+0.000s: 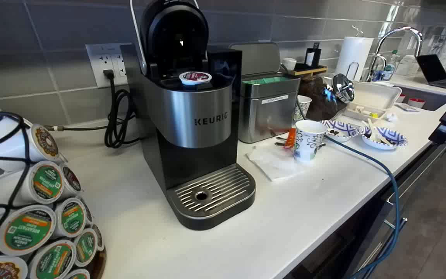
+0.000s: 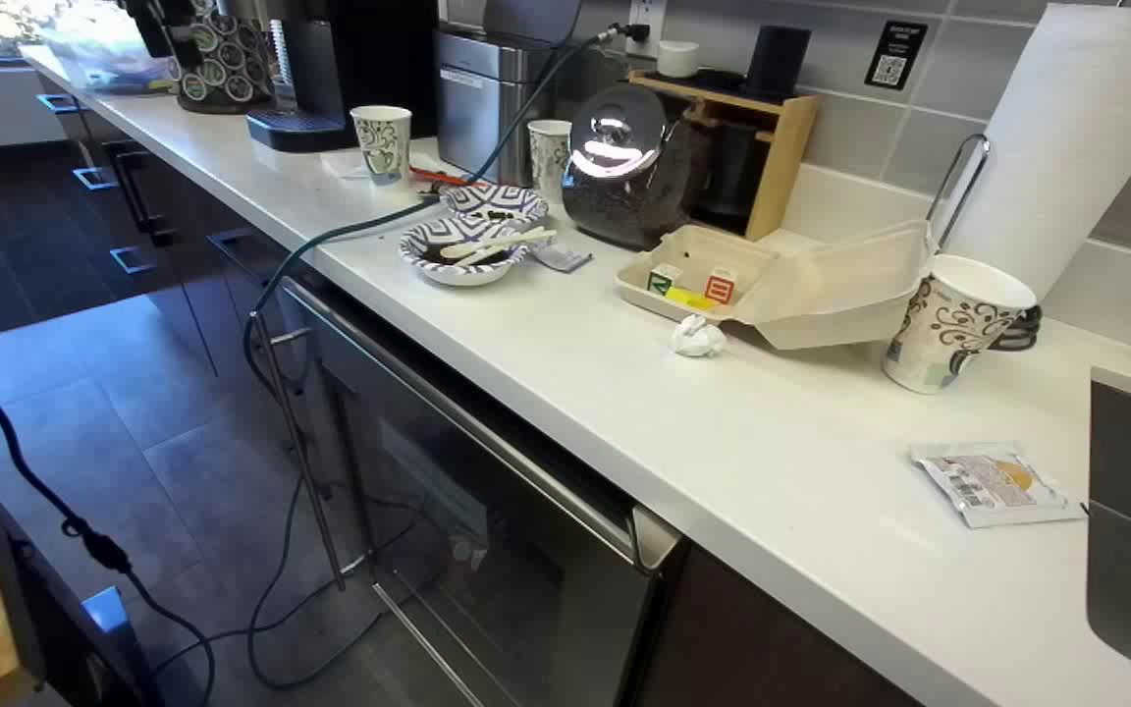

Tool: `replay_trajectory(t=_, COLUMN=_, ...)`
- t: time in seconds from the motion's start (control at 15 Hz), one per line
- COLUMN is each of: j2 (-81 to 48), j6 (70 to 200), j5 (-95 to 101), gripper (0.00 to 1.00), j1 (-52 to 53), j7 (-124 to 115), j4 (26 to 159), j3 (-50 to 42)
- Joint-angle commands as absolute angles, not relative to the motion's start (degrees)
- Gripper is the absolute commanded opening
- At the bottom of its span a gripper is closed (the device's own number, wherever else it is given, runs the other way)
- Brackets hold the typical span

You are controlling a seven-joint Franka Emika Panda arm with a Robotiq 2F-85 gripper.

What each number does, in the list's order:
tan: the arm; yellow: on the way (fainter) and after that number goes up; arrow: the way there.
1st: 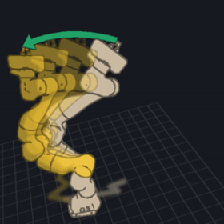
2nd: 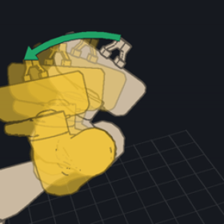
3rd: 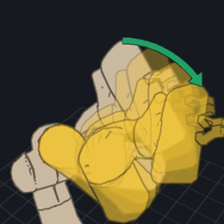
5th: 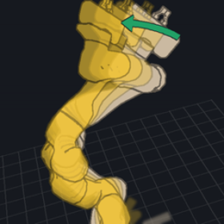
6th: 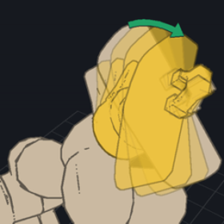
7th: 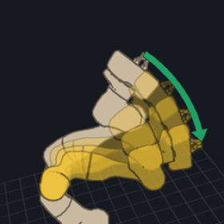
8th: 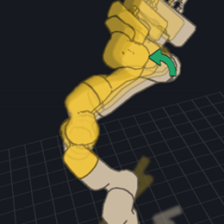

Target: Remove the cubes from the tray

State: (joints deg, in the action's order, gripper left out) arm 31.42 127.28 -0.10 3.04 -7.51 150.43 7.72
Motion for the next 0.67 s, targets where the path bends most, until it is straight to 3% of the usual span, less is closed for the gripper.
replay_trajectory(t=0.0, j2=31.4, j6=127.1, j5=0.2, gripper=1.0, j1=3.4, j7=-7.7, j4=150.3, j3=7.4)
replay_trajectory(t=0.4, j2=31.5, j6=128.6, j5=1.3, gripper=1.0, j1=2.2, j7=-8.6, j4=150.8, j3=7.3)
replay_trajectory(t=0.6, j2=36.3, j6=135.3, j5=-4.7, gripper=1.0, j1=1.6, j7=-3.1, j4=156.9, j3=-1.3)
